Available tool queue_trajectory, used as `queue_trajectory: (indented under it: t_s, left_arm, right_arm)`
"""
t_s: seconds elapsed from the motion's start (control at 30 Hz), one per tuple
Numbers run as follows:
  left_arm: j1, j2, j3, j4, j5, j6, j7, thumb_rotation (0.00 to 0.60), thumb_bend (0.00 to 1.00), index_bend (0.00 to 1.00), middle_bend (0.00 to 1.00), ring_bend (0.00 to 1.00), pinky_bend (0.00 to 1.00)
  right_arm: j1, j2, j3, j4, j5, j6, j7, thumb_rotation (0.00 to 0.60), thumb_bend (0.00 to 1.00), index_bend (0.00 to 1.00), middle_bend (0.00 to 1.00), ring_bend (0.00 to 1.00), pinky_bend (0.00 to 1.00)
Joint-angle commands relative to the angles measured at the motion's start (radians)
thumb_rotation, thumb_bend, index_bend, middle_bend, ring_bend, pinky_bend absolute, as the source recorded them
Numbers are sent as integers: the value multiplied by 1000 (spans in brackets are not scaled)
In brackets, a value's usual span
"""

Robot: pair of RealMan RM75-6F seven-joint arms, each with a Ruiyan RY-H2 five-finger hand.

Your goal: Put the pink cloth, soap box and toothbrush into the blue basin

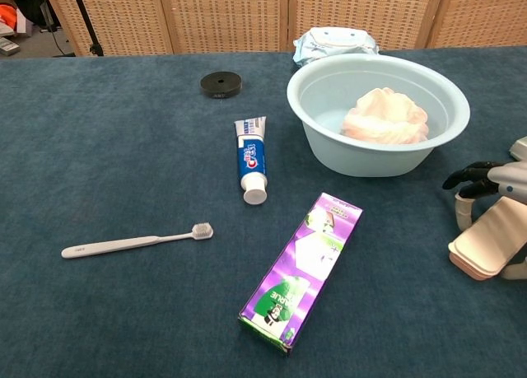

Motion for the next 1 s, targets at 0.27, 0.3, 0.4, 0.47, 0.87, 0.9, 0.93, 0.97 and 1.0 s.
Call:
queue_trajectory:
  t_s: [0.27,0.3,0.4,0.47,0.87,0.9,0.93,0.97,1.0]
  left_arm:
    - [1,1,0,-1,2,4,-2,600,245,0,0,0,0]
    - [1,1,0,-1,2,5,-2,600,245,0,0,0,0]
    - [1,2,-1,-2,3,6,-5,600,245,0,0,0,0]
    - [1,3,-1,-1,3,6,-6,600,245,0,0,0,0]
    - [2,5,-2,-4,4,10,-9,600,245,0,0,0,0]
    - [2,6,-2,-4,3,10,-10,600,245,0,0,0,0]
    - [2,6,-2,-4,3,10,-11,600,245,0,0,0,0]
    - [2,6,-3,-4,3,10,-12,600,244,0,0,0,0]
    - [2,7,-3,-4,2,10,-13,600,245,0,0,0,0]
  right_arm:
    - [-4,-1,1,3,-4,4,4,600,131,546,231,184,246]
    - [-4,2,3,2,-4,5,5,600,133,558,244,199,259]
    - [-3,10,7,-1,-5,9,3,600,145,594,281,240,303]
    - [-2,19,10,-5,-5,13,-3,600,151,612,294,254,321]
    - [-4,76,30,-53,11,45,-43,600,156,681,369,334,395]
    - [-3,83,34,-58,14,51,-50,600,156,681,369,334,395]
    - [-2,92,39,-68,19,55,-56,600,156,682,369,334,395]
    - [-2,99,42,-75,22,57,-60,600,156,684,369,334,395]
    - [-1,107,46,-82,24,61,-64,600,156,685,369,334,395]
